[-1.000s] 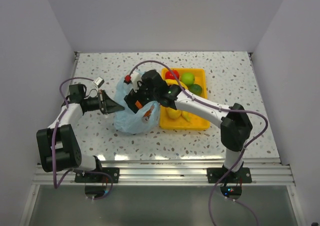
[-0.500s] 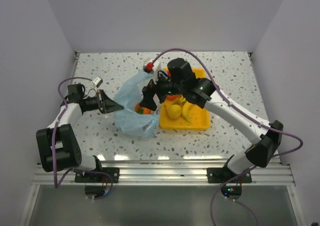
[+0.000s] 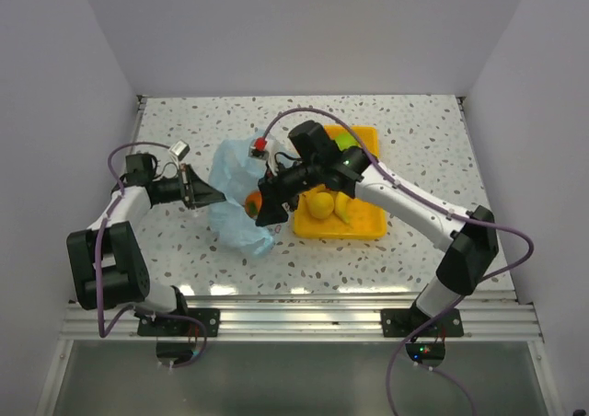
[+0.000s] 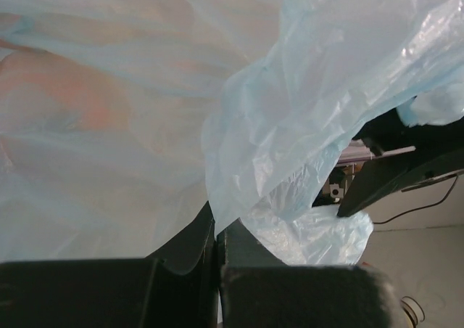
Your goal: Place the fake fruits into the plastic bag and tie a complex knot
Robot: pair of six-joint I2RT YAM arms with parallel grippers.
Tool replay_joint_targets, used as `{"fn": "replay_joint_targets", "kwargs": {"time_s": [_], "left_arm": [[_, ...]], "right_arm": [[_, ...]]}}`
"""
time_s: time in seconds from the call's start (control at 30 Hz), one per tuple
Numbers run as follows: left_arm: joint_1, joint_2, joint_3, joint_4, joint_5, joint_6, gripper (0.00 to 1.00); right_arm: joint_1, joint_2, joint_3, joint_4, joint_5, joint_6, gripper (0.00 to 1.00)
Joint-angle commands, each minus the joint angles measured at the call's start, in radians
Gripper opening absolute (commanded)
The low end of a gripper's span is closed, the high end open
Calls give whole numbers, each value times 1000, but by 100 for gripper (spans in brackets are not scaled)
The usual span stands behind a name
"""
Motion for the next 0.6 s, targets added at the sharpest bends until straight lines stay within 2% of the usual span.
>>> {"fn": "replay_joint_targets", "kwargs": {"time_s": [0.0, 0.13, 0.23, 0.37, 0.47, 0.57], "left_arm": [[12, 6, 55, -38, 111, 47, 0], [16, 20, 59, -39, 99, 49, 0], [26, 41, 78, -62, 95, 61, 0], [32, 74, 111, -145, 97, 140, 0], [32, 83, 124, -166, 102, 159, 0], [35, 71, 125, -182, 106, 167, 0]], "right_arm": [[59, 16, 60, -40, -14, -35, 61], [75, -4, 63, -32, 32, -36, 61], [81, -42, 66, -96, -15, -116, 60], [90, -81, 46, -197, -101, -197, 99], [90, -78, 46, -277, -150, -242, 99], [88, -121, -6, -276, -198, -240, 99]]}}
